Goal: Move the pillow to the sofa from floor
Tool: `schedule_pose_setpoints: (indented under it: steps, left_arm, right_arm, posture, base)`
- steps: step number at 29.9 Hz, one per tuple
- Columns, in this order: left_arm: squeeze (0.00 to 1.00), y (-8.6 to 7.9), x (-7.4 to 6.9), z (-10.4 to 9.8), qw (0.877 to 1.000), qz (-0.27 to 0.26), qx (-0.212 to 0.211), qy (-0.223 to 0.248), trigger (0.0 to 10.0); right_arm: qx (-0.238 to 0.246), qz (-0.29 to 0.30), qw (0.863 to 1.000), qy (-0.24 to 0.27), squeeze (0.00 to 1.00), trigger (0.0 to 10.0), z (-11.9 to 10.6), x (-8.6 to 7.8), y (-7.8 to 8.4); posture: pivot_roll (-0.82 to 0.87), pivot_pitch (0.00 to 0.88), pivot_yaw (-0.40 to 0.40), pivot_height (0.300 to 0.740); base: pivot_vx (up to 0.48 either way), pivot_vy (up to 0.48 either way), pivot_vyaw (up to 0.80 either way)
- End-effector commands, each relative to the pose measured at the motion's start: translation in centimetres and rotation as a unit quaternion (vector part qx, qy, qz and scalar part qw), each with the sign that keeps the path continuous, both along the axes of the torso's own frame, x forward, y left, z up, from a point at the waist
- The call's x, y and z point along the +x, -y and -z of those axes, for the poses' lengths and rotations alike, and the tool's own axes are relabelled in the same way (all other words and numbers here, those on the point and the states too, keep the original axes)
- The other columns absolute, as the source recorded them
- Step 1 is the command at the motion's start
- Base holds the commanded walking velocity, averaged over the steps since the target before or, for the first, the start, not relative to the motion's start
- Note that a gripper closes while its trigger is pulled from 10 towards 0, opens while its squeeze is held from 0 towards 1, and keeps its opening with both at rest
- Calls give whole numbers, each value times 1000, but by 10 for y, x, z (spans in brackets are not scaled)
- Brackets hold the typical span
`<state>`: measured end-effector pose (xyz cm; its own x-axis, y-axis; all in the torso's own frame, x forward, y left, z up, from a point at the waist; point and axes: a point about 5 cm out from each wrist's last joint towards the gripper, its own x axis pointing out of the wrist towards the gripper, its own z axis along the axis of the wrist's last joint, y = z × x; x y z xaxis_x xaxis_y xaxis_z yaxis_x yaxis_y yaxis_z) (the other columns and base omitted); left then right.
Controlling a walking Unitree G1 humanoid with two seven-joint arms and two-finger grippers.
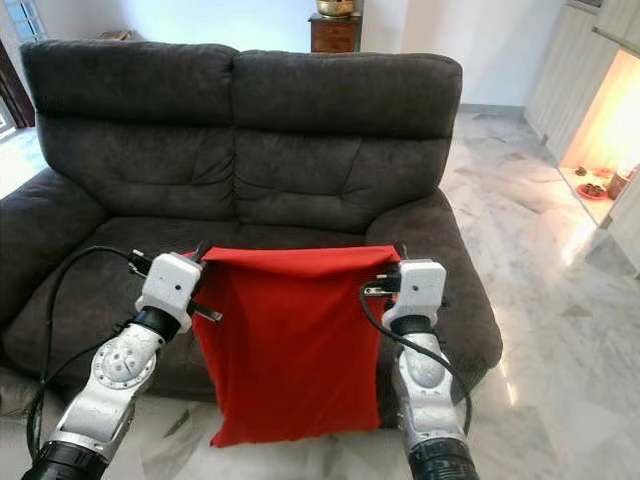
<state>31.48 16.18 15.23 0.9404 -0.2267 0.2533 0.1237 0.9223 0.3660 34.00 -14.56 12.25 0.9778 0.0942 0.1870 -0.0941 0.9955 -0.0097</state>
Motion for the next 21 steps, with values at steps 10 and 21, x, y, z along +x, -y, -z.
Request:
schedule_pose_setpoints:
  steps: [10, 21]
  left_arm:
    - [0, -43, -1, -45, 992, -89, -35, 77, 10000]
    - [0, -52, -4, -82, 986, -100, -41, 128, 10000]
  right_arm:
    - [27, 35, 995, 85, 0, 10000, -40, 3, 19]
    - [20, -5, 988, 156, 0, 10000, -93, 14, 9]
  posture:
    - [17, 0, 10, 740]
    - [22, 0, 9, 740]
  base:
    - [311, 0, 0]
    - [326, 0, 0]
